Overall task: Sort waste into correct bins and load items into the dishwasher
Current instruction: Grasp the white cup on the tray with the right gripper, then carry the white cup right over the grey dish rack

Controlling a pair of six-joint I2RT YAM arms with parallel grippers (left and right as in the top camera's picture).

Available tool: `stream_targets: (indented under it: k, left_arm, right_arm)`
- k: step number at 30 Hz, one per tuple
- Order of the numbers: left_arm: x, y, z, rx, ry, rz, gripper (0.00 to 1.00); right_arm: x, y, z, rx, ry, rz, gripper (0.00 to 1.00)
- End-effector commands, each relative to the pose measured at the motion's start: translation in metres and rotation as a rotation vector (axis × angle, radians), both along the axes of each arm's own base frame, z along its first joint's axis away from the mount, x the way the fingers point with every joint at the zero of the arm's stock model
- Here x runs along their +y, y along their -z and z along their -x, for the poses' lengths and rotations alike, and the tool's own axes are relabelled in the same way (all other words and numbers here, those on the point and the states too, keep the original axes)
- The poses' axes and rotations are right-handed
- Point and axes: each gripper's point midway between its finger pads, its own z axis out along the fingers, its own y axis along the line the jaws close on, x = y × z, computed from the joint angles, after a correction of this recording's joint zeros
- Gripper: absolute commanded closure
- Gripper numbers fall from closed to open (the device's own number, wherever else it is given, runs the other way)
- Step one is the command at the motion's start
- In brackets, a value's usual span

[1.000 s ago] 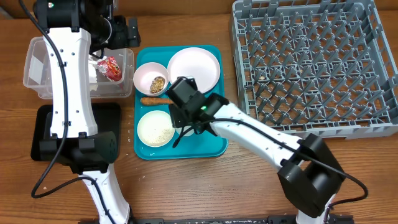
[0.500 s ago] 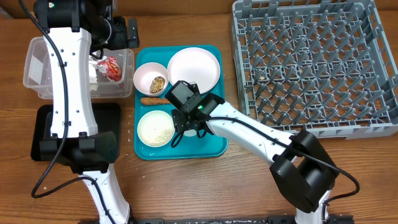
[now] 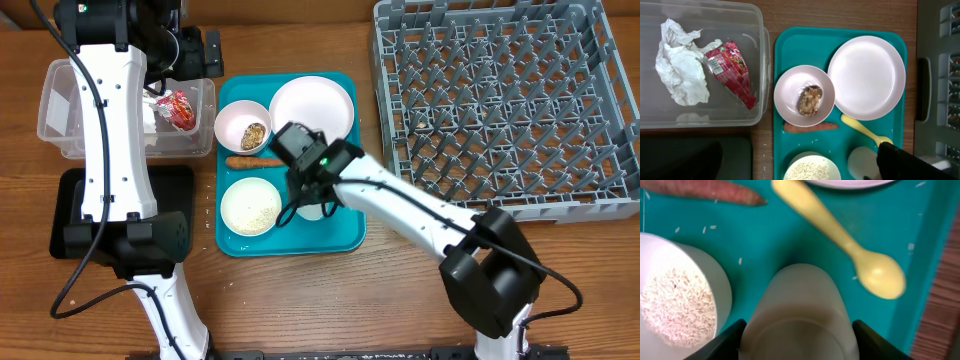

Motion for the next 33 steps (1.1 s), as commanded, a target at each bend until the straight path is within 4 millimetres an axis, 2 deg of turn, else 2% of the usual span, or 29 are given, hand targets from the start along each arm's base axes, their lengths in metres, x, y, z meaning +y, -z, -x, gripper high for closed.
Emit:
stream_targets:
  k: [1,4,6,8,10,14,18,22,33]
  left_arm:
    - [0.001,-0.008,-0.001,-0.027,-0.006,-0.008,0.00]
    - [0.001,-0.008,-0.001,-0.028,-0.005,-0.008,0.00]
    - [0.001,-0.008,-0.001,-0.028,-0.005,-0.008,0.00]
    - [0.001,-0.008,-0.001,-0.028,-0.005,-0.007,0.00]
    - [0.000,-0.008,-0.001,-0.027,-0.003,-0.005,0.00]
    - [-0.003,-0.008,-0.001,-0.028,0.004,-0.005,0.00]
    - [-0.006,-0.009,-0.002,-0.033,0.011,-0.005,0.00]
    - [-0.010,-0.009,-0.003,-0.039,0.019,-0.005,0.00]
    - [-0.014,-0.009,-0.003,-0.038,0.027,-0.005,0.00]
  right_arm:
    - [-0.023,-0.092,-0.035,-0.143,0.046,-0.092,0.55]
    - [-0.060,-0.142,-0.046,-0.187,0.091,-0.098,0.55]
    - [-0.089,-0.167,-0.050,-0.205,0.152,-0.095,0.55]
    - [-0.122,-0.183,-0.050,-0.202,0.219,-0.084,0.55]
    - [-0.155,-0.187,-0.046,-0.175,0.287,-0.057,0.55]
    - [-0.211,-0.170,-0.033,-0.057,0.415,0.021,0.55]
    - [-0.239,-0.143,-0.022,0.039,0.480,0.074,0.55]
    - [-0.250,-0.105,-0.014,0.111,0.505,0.110,0.54]
    - [-0.262,-0.055,-0.013,0.144,0.537,0.124,0.54]
